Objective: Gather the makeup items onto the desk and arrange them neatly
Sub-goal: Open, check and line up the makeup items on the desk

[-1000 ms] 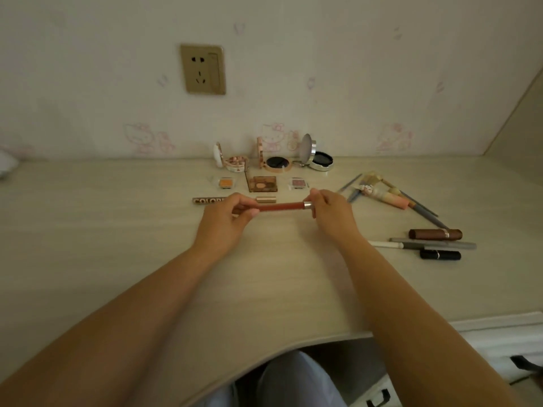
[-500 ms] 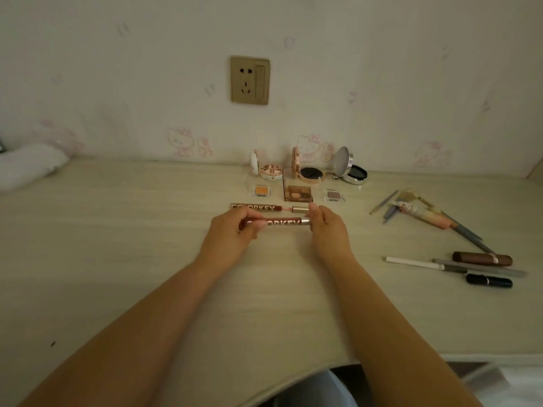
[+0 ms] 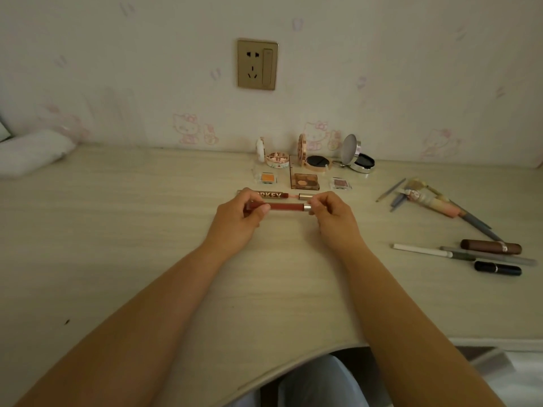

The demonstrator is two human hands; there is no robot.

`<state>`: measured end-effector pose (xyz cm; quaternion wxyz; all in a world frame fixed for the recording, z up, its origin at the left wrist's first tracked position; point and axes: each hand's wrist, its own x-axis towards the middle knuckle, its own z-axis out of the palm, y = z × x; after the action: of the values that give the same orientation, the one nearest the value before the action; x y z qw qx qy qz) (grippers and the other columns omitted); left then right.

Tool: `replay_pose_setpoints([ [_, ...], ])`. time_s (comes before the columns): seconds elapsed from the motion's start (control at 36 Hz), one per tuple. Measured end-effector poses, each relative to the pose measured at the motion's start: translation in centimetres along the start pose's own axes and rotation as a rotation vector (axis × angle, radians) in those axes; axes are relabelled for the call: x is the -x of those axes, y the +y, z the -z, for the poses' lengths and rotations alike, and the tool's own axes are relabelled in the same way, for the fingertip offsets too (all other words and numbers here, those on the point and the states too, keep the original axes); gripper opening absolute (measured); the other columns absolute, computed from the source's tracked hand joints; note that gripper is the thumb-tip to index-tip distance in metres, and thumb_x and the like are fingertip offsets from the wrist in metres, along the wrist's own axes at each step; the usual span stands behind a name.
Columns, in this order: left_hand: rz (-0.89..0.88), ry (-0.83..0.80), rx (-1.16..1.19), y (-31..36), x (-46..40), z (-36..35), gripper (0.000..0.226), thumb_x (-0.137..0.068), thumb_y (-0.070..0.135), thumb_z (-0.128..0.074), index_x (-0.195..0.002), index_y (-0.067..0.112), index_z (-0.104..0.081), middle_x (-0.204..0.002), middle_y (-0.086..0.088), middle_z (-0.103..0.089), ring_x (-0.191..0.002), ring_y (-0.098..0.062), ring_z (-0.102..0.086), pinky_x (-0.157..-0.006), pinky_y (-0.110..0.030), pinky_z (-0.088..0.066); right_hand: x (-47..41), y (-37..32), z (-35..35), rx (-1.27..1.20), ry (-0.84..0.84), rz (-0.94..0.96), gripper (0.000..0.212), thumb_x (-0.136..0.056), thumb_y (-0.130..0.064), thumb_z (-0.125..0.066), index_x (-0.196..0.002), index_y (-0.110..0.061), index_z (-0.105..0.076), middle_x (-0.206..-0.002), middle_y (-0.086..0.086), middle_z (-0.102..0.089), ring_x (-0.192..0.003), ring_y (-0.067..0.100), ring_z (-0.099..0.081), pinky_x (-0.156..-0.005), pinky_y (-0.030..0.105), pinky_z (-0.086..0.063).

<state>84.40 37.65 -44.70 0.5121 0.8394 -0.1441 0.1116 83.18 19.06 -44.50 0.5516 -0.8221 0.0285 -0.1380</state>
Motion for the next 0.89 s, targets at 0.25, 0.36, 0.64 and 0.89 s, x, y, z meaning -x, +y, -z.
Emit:
replay_pose_setpoints([
  [0.25,0.012,-0.024,0.122,-0.6,-0.4,0.9,0.020,-0.086,0.017,-0.064,-0.080,0.034,-0.055,-0.078,0.011,-0.060,-0.068,-0.004,-0.053,-0.067,-0.017,-0.041,0.3,-0.3,0.3,0.145,-0.057,0.066,0.038,-0.100,-0.029,-0.036,-0.066,-0.020,-0.051,-0.061,-0.005,-0.052,-0.057,0.006,-0.045,-0.055,0.012,-0.035],
  [0.36,0.024,-0.045,0.128,-0.9,-0.6,1.1,0.017,-0.086,0.018,-0.065,-0.082,0.032,-0.057,-0.075,0.009,-0.060,-0.063,-0.004,-0.051,-0.065,-0.018,-0.040,0.1,-0.3,1.0,0.138,-0.125,0.032,0.019,-0.097,-0.022,-0.047,-0.081,-0.017,-0.056,-0.066,-0.007,-0.051,-0.057,0.004,-0.042,-0.057,0.018,-0.035],
  [0.64,0.029,-0.074,0.171,-1.1,-0.6,1.4,0.020,-0.083,0.012,-0.067,-0.084,0.031,-0.060,-0.073,0.005,-0.057,-0.064,-0.003,-0.051,-0.068,-0.020,-0.042,0.3,-0.5,1.1,0.149,-0.184,0.040,0.030,-0.099,-0.027,-0.040,-0.090,-0.013,-0.063,-0.066,-0.006,-0.059,-0.058,0.006,-0.045,-0.062,0.022,-0.036],
  [0.89,-0.067,-0.072,-0.077,-0.2,0.2,0.5,0.011,-0.083,0.025,-0.068,-0.091,0.031,-0.065,-0.084,0.020,-0.061,-0.082,0.004,-0.056,-0.074,-0.010,-0.040,0.2,-0.2,1.0,0.123,-0.194,0.054,0.014,-0.095,-0.013,-0.049,-0.097,-0.020,-0.061,-0.074,-0.010,-0.056,-0.061,0.002,-0.044,-0.058,0.016,-0.034],
])
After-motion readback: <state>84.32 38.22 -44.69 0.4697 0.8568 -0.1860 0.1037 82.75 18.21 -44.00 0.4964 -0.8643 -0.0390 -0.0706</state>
